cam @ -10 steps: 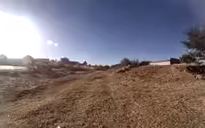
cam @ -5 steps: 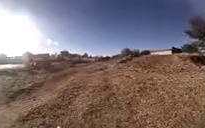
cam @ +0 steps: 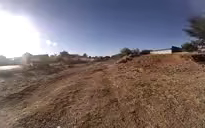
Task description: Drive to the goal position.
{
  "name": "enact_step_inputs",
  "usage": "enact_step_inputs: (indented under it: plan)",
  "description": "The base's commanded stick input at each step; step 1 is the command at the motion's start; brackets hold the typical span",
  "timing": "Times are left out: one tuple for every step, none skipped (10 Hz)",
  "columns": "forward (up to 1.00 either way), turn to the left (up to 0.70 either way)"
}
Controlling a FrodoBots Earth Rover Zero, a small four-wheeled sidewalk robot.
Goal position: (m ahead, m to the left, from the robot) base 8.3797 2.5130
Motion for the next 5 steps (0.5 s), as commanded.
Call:
enact_step_inputs:
  plan:
    - [0.5,0.0]
    - [0.5,0.0]
    - [0.5,0.0]
    - [0.5,0.0]
    - [0.5,0.0]
